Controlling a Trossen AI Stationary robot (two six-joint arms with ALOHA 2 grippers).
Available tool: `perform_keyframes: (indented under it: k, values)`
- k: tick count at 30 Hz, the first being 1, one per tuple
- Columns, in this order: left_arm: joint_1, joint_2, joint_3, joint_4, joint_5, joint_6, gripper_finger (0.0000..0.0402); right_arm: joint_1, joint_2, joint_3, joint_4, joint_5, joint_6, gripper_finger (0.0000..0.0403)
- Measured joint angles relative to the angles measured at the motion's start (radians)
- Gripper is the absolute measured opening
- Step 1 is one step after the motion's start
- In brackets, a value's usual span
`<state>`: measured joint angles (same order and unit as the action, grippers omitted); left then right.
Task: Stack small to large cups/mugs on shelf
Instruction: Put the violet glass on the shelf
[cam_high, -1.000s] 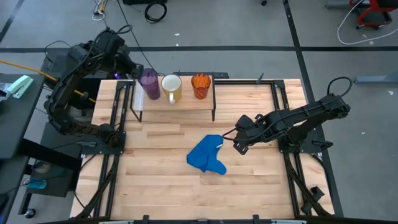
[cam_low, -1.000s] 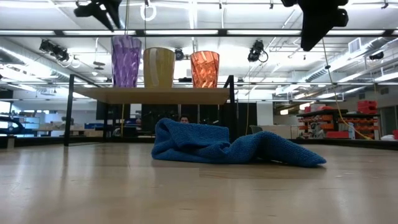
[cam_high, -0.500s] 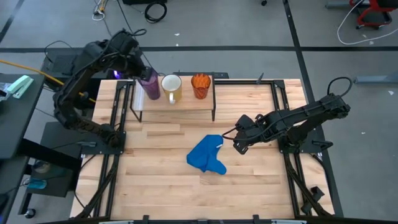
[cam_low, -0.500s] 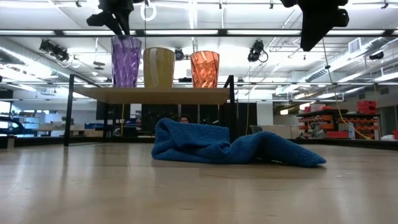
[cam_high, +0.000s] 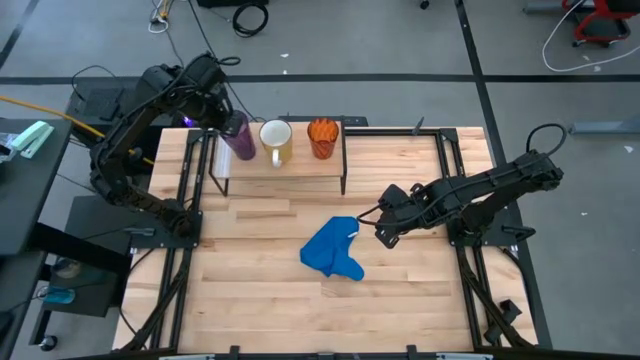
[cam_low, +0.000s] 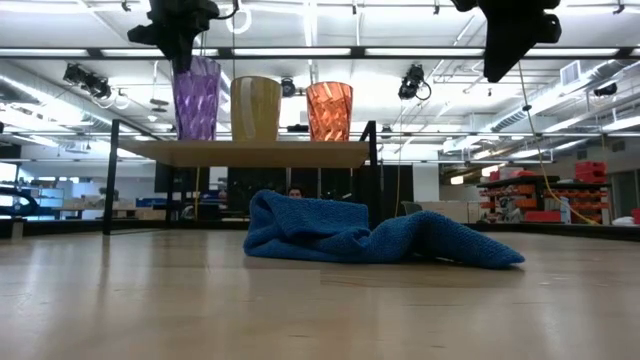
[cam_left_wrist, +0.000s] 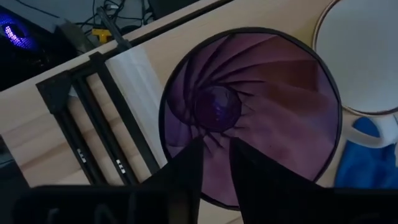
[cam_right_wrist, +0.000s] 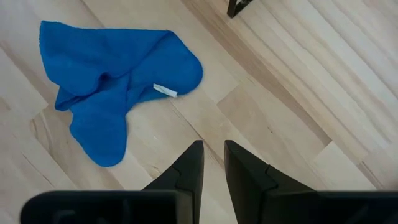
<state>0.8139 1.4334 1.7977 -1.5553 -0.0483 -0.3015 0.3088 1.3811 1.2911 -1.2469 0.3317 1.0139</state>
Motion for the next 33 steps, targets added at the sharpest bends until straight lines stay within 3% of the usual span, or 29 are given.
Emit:
perform_keyframes:
  k: [33]
  values:
    - [0.000, -0.060, 0.000, -0.016, 0.013, 0.024, 0.0074, 0.000, 0.000, 0.000, 0.000, 0.000, 0.013, 0.0071]
